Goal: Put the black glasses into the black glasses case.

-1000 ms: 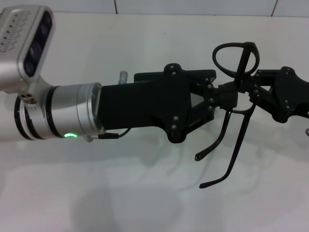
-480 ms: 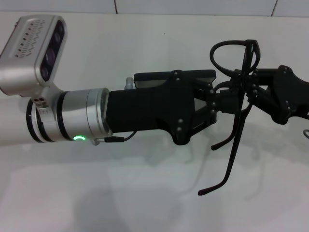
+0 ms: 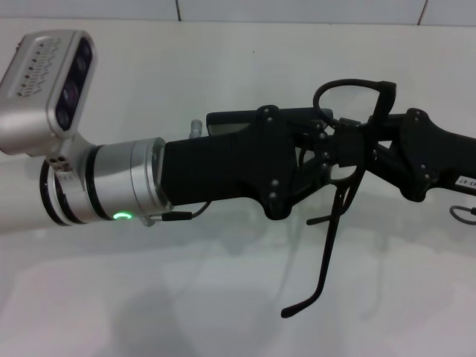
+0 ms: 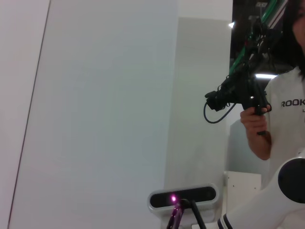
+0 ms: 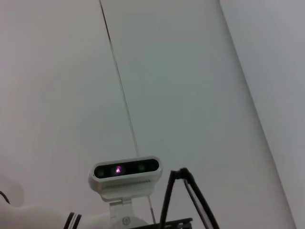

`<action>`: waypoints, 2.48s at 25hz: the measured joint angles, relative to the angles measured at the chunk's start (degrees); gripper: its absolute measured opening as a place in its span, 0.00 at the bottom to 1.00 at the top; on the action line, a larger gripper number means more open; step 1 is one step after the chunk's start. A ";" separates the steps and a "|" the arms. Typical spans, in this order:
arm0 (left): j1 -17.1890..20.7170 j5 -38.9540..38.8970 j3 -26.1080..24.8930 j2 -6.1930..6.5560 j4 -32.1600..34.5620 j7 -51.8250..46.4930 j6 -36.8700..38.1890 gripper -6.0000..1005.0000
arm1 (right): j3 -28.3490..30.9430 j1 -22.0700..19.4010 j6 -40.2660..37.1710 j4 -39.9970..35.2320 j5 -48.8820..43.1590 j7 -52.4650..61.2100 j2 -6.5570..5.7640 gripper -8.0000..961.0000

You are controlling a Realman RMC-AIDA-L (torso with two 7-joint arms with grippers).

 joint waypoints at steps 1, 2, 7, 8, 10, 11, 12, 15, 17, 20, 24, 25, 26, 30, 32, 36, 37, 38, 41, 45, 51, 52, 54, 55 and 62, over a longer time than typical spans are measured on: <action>0.00 -0.01 0.00 0.01 -0.02 0.04 0.00 0.05 | -0.03 0.02 -0.01 0.01 0.00 -0.01 0.00 0.11; 0.00 -0.01 0.00 0.01 -0.02 0.05 0.00 0.05 | -0.05 0.04 -0.02 0.02 0.00 -0.01 0.00 0.11; 0.16 -0.05 0.01 0.04 -0.02 0.08 0.11 0.05 | 0.11 -0.12 0.53 0.12 0.04 -0.24 0.00 0.11; 0.26 -0.07 0.04 0.05 -0.02 0.14 0.48 0.05 | 0.21 -0.22 0.79 0.13 0.16 -0.36 0.00 0.11; 0.46 -0.09 0.08 0.05 -0.02 0.41 1.11 0.05 | 0.19 -0.37 1.28 0.13 0.64 -0.60 0.00 0.11; 0.60 -0.09 0.09 0.04 -0.02 0.71 1.51 0.05 | 0.10 -0.40 1.58 0.13 0.86 -0.63 0.00 0.11; 0.69 -0.22 0.11 0.00 -0.20 1.26 1.97 0.05 | -0.01 -0.41 1.90 0.13 1.05 -0.65 0.00 0.11; 0.73 -3.04 1.41 -0.13 -2.52 4.18 3.69 0.05 | -0.01 -0.29 2.40 0.15 1.06 -0.71 0.00 0.11; 0.46 -7.27 3.92 0.00 -5.42 7.84 5.54 0.05 | -0.01 -0.07 2.61 0.43 1.13 -0.96 -0.01 0.11; 0.10 -10.29 5.78 0.08 -7.93 11.70 7.09 0.05 | -0.06 0.08 2.80 0.71 1.44 -1.25 -0.01 0.11; -0.01 -11.08 7.21 -0.19 -8.94 12.90 5.74 0.05 | -0.07 0.38 2.59 0.76 1.53 -1.29 0.00 0.11; -0.03 -11.20 7.65 -0.23 -8.89 12.82 5.02 0.05 | -0.07 0.60 2.51 0.91 1.55 -1.30 0.00 0.11; -0.14 -11.27 8.19 -0.26 -8.81 12.70 4.16 0.05 | -0.05 0.79 2.48 1.08 1.57 -1.31 0.00 0.11; -0.85 -11.50 9.20 -0.33 -8.94 12.30 1.92 0.05 | 0.04 1.56 2.43 1.83 1.57 -1.33 0.00 0.11; -1.12 -11.78 9.65 -0.36 -9.03 12.23 0.95 0.05 | 0.05 1.73 2.29 1.98 1.58 -1.34 -0.01 0.11; -1.39 -12.73 10.29 -0.32 -9.42 12.26 0.17 0.05 | 0.07 1.82 1.82 2.06 1.67 -1.34 0.00 0.11; -1.41 -12.83 10.23 -0.30 -9.50 12.30 0.16 0.05 | 0.07 1.82 1.76 2.07 1.70 -1.33 -0.01 0.11; -1.43 -12.87 10.16 -0.29 -9.59 12.37 0.16 0.05 | 0.07 1.83 1.73 2.07 1.72 -1.34 -0.01 0.11; -1.46 -13.25 10.05 -0.25 -9.63 12.58 0.13 0.05 | 0.04 1.84 1.67 2.07 1.75 -1.34 -0.01 0.11; -1.47 -14.00 10.23 -0.19 -9.67 12.68 -0.28 0.05 | -0.02 1.84 1.63 2.06 1.76 -1.33 0.00 0.11; -1.58 -14.14 10.35 -0.20 -9.68 12.70 -0.72 0.05 | -0.77 2.10 1.21 2.05 1.58 -1.33 0.00 0.11; -1.66 -14.14 10.35 -0.21 -9.68 12.70 -0.81 0.05 | -0.84 2.10 1.17 2.05 1.59 -1.33 0.00 0.11; -1.84 -14.16 10.37 -0.21 -9.69 12.71 -1.01 0.05 | -0.88 2.11 1.05 2.04 1.61 -1.33 0.00 0.11; -1.94 -14.17 10.37 -0.22 -9.68 12.71 -1.11 0.05 | -0.90 2.14 0.97 2.05 1.62 -1.33 0.00 0.11; -2.08 -14.17 10.37 -0.22 -9.68 12.70 -1.13 0.05 | -0.96 2.19 0.94 2.05 1.62 -1.33 0.00 0.11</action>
